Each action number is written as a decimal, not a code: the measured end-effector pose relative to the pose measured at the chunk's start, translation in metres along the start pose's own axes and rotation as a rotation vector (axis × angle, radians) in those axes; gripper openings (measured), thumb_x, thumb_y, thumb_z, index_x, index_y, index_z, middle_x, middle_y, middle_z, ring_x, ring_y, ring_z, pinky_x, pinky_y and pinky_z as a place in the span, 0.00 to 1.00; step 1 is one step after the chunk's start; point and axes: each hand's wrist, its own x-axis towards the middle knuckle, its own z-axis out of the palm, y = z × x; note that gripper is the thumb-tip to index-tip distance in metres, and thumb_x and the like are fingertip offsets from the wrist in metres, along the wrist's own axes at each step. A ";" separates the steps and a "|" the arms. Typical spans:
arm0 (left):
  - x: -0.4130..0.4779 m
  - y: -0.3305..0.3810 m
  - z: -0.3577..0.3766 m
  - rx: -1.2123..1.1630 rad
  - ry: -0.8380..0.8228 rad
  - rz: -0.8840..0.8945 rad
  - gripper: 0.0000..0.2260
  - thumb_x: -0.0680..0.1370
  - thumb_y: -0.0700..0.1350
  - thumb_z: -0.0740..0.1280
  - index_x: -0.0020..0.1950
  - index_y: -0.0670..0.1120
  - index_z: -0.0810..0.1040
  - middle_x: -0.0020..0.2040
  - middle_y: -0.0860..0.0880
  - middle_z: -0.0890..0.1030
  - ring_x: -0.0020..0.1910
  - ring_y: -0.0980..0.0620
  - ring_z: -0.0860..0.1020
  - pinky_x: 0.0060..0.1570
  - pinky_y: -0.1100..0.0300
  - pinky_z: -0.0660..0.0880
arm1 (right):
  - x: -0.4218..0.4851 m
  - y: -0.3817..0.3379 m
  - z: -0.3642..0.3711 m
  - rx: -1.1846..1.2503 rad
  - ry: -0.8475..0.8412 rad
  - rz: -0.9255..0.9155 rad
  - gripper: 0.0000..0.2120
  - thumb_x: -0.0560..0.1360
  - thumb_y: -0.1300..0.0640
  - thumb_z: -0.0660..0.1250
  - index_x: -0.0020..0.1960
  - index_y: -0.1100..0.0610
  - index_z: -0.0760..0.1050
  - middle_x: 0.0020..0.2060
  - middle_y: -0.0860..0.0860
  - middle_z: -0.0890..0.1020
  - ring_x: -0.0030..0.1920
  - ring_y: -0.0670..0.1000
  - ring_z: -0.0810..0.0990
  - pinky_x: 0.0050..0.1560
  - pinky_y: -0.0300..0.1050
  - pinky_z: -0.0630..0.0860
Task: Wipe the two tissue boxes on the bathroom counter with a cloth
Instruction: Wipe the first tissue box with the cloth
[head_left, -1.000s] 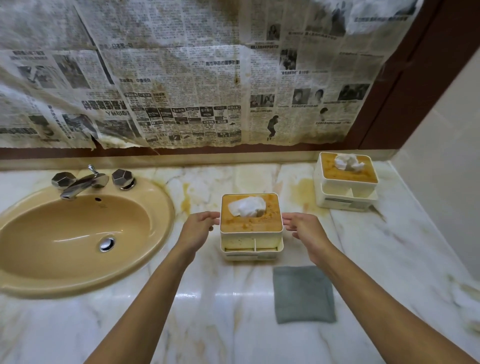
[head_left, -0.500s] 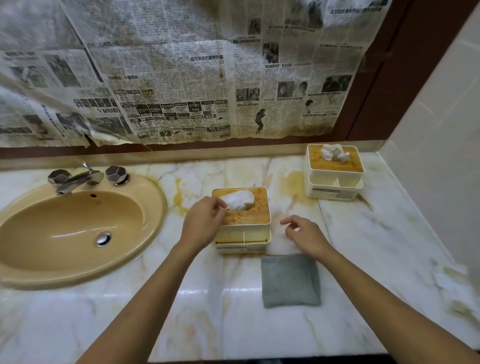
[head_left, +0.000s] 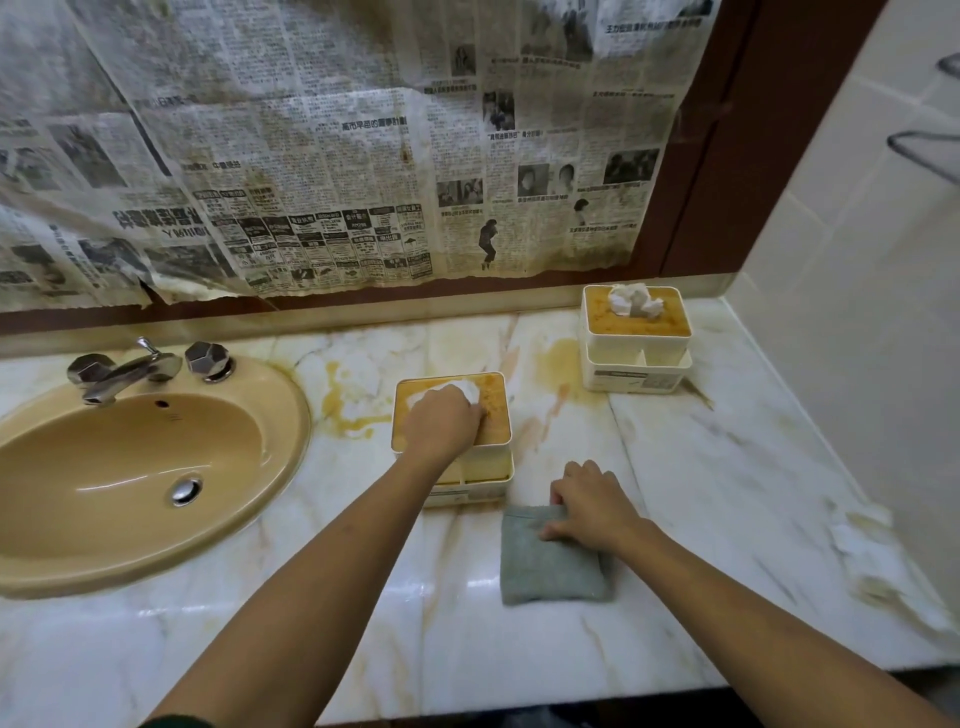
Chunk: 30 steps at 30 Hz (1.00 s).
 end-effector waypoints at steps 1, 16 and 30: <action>0.003 0.002 0.001 -0.025 -0.028 -0.023 0.13 0.79 0.54 0.62 0.42 0.46 0.73 0.42 0.48 0.75 0.42 0.46 0.72 0.40 0.56 0.67 | 0.000 0.001 -0.001 0.043 -0.002 -0.004 0.16 0.70 0.39 0.70 0.48 0.49 0.75 0.50 0.49 0.74 0.55 0.53 0.71 0.53 0.48 0.67; 0.003 -0.003 -0.012 -0.129 -0.126 -0.023 0.17 0.83 0.49 0.59 0.33 0.49 0.67 0.48 0.40 0.82 0.47 0.41 0.79 0.42 0.54 0.69 | -0.003 0.012 -0.017 0.325 -0.097 0.137 0.38 0.67 0.41 0.75 0.71 0.50 0.65 0.62 0.52 0.73 0.59 0.54 0.75 0.59 0.49 0.74; 0.016 -0.026 -0.043 -0.264 -0.239 -0.039 0.18 0.82 0.51 0.62 0.35 0.43 0.70 0.31 0.47 0.71 0.32 0.49 0.69 0.37 0.56 0.63 | 0.000 0.007 -0.032 0.677 -0.021 0.204 0.15 0.70 0.52 0.73 0.52 0.57 0.76 0.48 0.52 0.79 0.44 0.50 0.78 0.34 0.38 0.72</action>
